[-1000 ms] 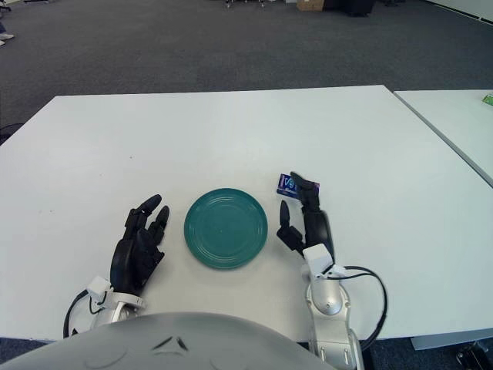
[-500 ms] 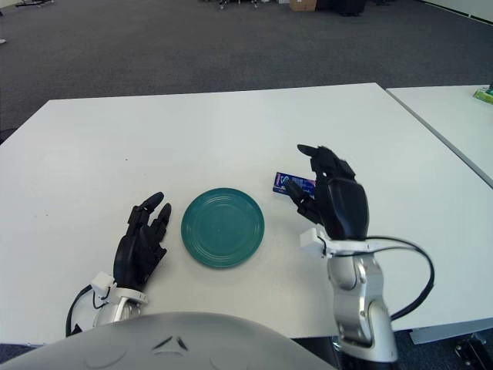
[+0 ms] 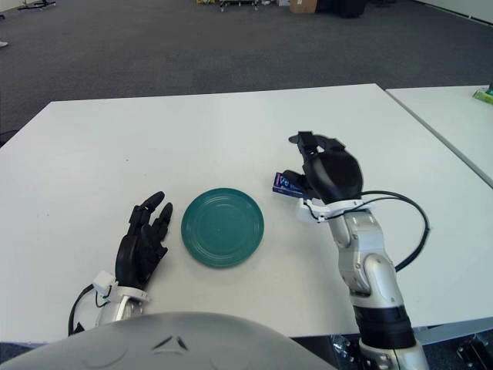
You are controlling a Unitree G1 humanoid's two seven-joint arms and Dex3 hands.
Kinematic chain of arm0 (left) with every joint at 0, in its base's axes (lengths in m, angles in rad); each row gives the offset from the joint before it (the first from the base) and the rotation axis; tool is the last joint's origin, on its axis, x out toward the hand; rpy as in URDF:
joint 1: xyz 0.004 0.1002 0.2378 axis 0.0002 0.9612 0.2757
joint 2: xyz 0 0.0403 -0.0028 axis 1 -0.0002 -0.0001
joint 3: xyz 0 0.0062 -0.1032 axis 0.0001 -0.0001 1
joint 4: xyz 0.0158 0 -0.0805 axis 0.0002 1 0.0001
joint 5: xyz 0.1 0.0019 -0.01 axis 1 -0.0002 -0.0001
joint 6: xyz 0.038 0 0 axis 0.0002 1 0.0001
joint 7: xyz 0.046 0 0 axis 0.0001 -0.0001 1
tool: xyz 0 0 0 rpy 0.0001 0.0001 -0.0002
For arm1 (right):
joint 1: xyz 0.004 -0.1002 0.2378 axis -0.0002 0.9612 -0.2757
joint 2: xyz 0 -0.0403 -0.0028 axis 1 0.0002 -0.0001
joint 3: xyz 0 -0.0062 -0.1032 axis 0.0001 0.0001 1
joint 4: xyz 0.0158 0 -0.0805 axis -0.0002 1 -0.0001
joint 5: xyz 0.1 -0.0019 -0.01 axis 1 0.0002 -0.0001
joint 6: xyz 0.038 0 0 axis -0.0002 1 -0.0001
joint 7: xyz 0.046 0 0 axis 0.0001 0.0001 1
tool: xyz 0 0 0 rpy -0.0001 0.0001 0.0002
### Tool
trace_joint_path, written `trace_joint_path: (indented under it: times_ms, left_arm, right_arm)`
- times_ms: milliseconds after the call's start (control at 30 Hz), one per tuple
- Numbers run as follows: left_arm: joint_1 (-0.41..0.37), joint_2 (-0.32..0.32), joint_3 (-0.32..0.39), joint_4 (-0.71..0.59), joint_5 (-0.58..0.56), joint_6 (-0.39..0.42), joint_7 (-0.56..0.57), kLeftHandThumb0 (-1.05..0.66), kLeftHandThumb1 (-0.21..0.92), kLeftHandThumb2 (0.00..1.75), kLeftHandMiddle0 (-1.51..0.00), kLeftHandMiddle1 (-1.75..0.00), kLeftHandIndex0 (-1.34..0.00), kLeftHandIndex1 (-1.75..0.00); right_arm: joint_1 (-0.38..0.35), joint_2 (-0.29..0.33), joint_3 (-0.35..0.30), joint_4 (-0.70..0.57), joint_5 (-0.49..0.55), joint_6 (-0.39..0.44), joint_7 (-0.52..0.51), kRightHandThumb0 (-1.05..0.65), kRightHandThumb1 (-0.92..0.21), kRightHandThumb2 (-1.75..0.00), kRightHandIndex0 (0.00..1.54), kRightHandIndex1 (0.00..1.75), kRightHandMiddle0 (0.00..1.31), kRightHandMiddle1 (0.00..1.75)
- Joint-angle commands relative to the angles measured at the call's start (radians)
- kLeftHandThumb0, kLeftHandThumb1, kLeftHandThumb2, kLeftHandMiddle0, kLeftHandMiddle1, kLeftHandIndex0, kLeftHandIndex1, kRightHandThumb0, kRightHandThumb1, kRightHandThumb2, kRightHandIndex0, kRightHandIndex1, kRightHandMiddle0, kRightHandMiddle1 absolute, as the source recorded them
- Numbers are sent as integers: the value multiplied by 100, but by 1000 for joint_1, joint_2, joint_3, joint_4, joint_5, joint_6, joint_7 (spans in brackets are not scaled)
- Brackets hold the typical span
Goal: Put the gum into the plate.
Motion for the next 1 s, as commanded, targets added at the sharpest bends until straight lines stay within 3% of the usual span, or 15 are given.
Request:
trace_joint_path:
  times_ms: [0,967]
  left_arm:
    - [8,2,-2,0,-10,16,-5,-93,92,91,-39,-1,-2,-92]
    - [-6,-4,-24,-14,-33,48,-9,-93,92,92,-33,0,0,-88]
  right_arm:
    - [-52,-29,36,81,-5,9,-5,-81,-92,-58,43,4,0,90]
    - [-114,-36,212,399,60,74,-74,-75,-92,-71,38,0,0,70]
